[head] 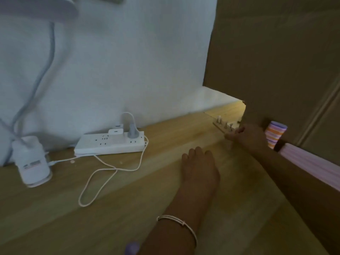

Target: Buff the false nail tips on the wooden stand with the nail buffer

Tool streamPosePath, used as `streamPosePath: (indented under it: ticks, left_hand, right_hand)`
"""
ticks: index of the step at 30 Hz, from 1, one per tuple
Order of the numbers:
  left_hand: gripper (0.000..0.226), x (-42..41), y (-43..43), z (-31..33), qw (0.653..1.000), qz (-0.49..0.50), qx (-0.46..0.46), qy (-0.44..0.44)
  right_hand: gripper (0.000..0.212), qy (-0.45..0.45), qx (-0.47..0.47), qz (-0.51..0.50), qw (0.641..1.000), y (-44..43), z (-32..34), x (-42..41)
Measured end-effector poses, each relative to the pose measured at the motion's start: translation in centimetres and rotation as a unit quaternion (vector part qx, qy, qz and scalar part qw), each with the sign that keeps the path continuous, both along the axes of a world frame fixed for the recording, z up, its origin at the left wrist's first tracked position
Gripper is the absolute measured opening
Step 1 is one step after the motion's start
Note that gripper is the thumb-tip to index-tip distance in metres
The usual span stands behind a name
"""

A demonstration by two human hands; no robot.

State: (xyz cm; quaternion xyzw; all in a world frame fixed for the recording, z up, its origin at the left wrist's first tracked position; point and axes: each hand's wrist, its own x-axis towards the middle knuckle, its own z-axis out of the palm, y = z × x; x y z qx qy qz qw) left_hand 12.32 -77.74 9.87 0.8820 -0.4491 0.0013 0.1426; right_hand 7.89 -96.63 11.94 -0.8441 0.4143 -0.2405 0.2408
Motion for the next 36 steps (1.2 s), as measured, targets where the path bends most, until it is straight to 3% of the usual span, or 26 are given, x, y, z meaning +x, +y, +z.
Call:
streamPosePath:
  ticks: [8,15,18,22,24,27,30,33,36]
  left_hand:
    - [0.032,0.2,-3.5,-2.7,0.995,0.05,-0.078,-0.041]
    - [0.028,0.5,-4.4,-2.7,0.992,0.068,-0.1,-0.042]
    - [0.031,0.5,-4.3,-2.7,0.992,0.064,-0.099,-0.045]
    - [0.033,0.7,-4.2,-3.0,0.992,0.059,-0.101,-0.039]
    - [0.035,0.6,-4.1,-3.0,0.993,0.059,-0.095,-0.031]
    - [0.034,0.7,-4.2,-2.8,0.994,0.058,-0.089,-0.014]
    - [0.034,0.8,-3.7,-2.8,0.993,0.062,-0.101,-0.001]
    - [0.037,1.3,-3.1,-2.2,0.993,0.043,-0.105,0.04]
    - [0.038,1.7,-0.7,-1.0,0.99,-0.036,-0.082,0.105]
  right_hand:
    - [0.048,0.023,0.011,-0.075,0.997,-2.6,-3.1,3.8]
    - [0.059,0.069,-0.054,-0.168,0.982,-4.7,-3.1,6.1]
    - [0.063,0.044,-0.065,-0.185,0.98,-4.9,-3.4,6.2]
    - [0.05,0.02,-0.183,-0.108,0.977,-4.0,-4.1,6.6]
    - [0.051,0.081,-0.209,-0.06,0.973,-4.1,-4.4,7.0]
    - [0.046,0.136,-0.151,-0.076,0.976,-5.1,-4.1,7.6]
    - [0.067,0.173,-0.112,-0.109,0.972,-5.6,-4.1,7.8]
    - [0.052,0.118,-0.076,-0.083,0.987,-5.3,-3.9,7.7]
    - [0.022,-0.082,-0.04,0.01,0.996,-3.9,-3.1,5.9]
